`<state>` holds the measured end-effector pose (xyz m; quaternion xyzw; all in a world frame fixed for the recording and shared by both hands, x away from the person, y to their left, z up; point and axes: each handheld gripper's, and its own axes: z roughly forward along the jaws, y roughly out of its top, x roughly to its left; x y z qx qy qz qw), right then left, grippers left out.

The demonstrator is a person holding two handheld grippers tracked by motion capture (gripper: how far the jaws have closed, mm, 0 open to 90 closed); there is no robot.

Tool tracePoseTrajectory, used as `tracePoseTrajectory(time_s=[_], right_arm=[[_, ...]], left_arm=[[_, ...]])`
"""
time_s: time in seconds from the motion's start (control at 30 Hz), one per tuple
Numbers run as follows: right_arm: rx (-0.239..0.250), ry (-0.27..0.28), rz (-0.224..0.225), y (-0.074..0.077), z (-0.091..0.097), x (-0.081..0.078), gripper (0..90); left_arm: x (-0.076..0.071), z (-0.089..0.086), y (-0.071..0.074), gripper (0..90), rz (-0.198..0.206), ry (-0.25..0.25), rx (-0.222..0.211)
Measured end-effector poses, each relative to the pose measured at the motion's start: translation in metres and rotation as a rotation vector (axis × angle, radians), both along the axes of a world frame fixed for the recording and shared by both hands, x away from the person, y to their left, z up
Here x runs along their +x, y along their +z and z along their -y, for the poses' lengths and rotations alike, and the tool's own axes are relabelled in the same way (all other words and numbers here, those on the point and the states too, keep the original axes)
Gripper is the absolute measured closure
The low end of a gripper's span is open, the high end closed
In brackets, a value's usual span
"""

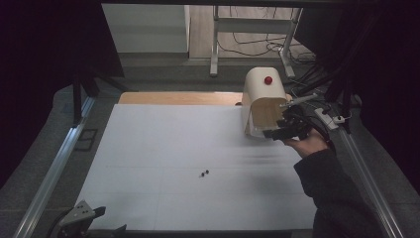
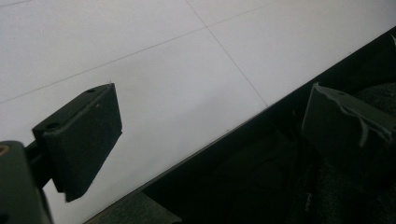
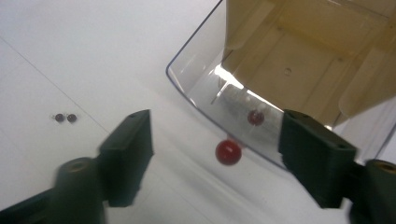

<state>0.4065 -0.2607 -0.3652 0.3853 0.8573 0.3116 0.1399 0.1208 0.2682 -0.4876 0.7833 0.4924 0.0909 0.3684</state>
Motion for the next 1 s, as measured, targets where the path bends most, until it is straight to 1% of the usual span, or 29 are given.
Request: tracePoseTrajectory(time_s=[0.07,0.13,0.27,0.33,0.43,0.53,0.67,0.73,0.8,0.87,1.0], right_arm=[[-0.003,-0.005,0.013,-0.001,0.001,-0.004,16.8],[-0.004,-0.011,0.029,0.0,0.002,-0.009,12.4],[0.015,-0.005,0.054,0.0,0.003,-0.019,8.4],[0.011,-0.003,0.074,-0.001,0.003,-0.024,6.8],[0.003,0.002,0.091,-0.004,0.003,-0.03,2.9],[-0.009,0.011,0.094,-0.007,0.004,-0.036,1.9],[0.008,0.009,0.084,-0.012,0.005,-0.042,0.7],[0.006,0.013,0.078,-0.013,0.006,-0.045,0.0],[0.011,0.013,0.081,-0.016,0.006,-0.049,0.0],[0.031,0.01,0.086,-0.019,0.006,-0.053,0.0],[0.056,0.0,0.093,-0.026,0.007,-0.061,0.0]], left_arm=[[0.0,0.0,0.0,5.9,0.002,0.001,-0.001],[0.0,0.0,0.0,6.3,0.002,0.003,-0.004],[-0.001,-0.002,0.002,6.2,0.015,0.0,-0.019],[-0.002,-0.002,0.003,5.9,0.04,-0.003,-0.007],[-0.002,-0.002,0.004,5.2,0.052,-0.005,0.003],[-0.001,-0.001,0.003,4.9,0.045,-0.006,0.013],[-0.001,-0.001,0.003,4.7,0.046,-0.003,0.012],[-0.001,-0.001,0.002,4.8,0.044,-0.004,0.008],[-0.001,-0.001,0.002,4.8,0.043,-0.004,0.009],[-0.001,-0.002,0.002,4.7,0.046,-0.003,0.009],[-0.002,-0.002,0.003,4.3,0.05,0.003,0.004]])
